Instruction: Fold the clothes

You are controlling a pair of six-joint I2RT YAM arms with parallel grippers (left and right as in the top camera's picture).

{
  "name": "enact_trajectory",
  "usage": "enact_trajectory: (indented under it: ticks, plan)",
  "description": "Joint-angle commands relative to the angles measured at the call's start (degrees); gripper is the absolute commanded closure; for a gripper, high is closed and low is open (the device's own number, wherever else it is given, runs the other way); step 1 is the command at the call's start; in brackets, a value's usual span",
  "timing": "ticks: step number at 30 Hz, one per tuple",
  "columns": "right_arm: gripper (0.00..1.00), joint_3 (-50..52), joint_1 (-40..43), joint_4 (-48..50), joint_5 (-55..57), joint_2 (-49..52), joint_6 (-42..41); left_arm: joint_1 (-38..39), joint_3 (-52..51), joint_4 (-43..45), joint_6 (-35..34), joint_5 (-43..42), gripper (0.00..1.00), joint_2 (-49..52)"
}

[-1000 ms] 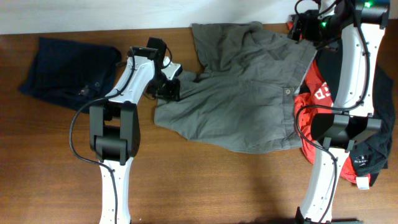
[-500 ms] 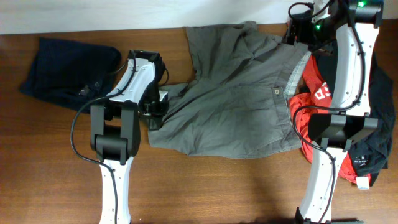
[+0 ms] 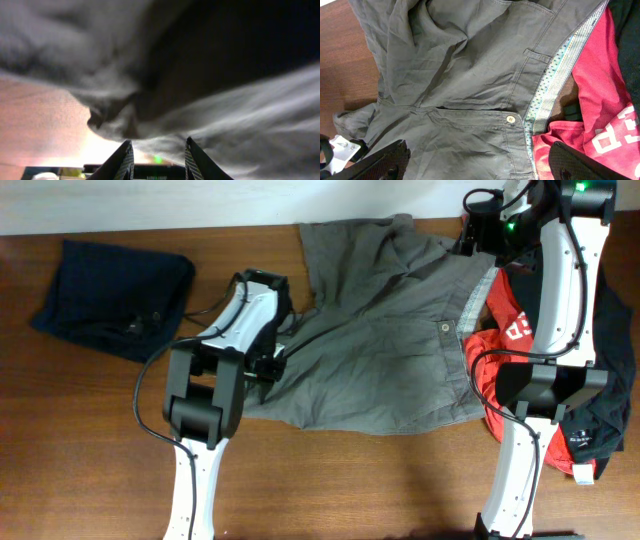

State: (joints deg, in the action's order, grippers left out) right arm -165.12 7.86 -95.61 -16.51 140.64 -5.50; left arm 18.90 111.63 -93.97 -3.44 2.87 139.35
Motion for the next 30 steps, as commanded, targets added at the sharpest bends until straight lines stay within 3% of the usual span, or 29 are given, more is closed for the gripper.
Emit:
enact_trajectory:
  ticks: [1, 6, 9, 12, 19, 30]
  plan:
    - [0.07, -0.96, -0.46, 0.07, 0.52, -0.7, 1.05, -0.48, 1.49, 1.92, -2.6, 3.19, 0.66, -1.81]
    - [0.07, -0.87, -1.22, 1.14, 0.52, -0.63, 1.05, -0.68, 8.02, 8.61, -1.79, 3.61, 0.59, -6.34]
    - [0.07, -0.44, -2.51, 1.81, 0.55, -0.61, 1.05, -0.68, 11.89, 15.5, -1.22, 3.58, 0.44, -8.46]
    - [0.07, -0.09, -3.87, 1.99, 0.7, -0.61, 1.75, -0.68, 15.19, 25.88, 0.39, 1.79, 0.27, -9.16]
    - [0.09, -0.07, -5.22, 0.52, 0.72, -0.61, 2.12, -0.68, 15.15, 49.72, 3.58, -4.66, 0.13, -6.75]
    - [0.13, -0.07, -5.16, -1.7, 0.72, -0.61, 2.27, -0.37, 15.17, 70.86, 4.55, -16.44, 0.13, 5.25]
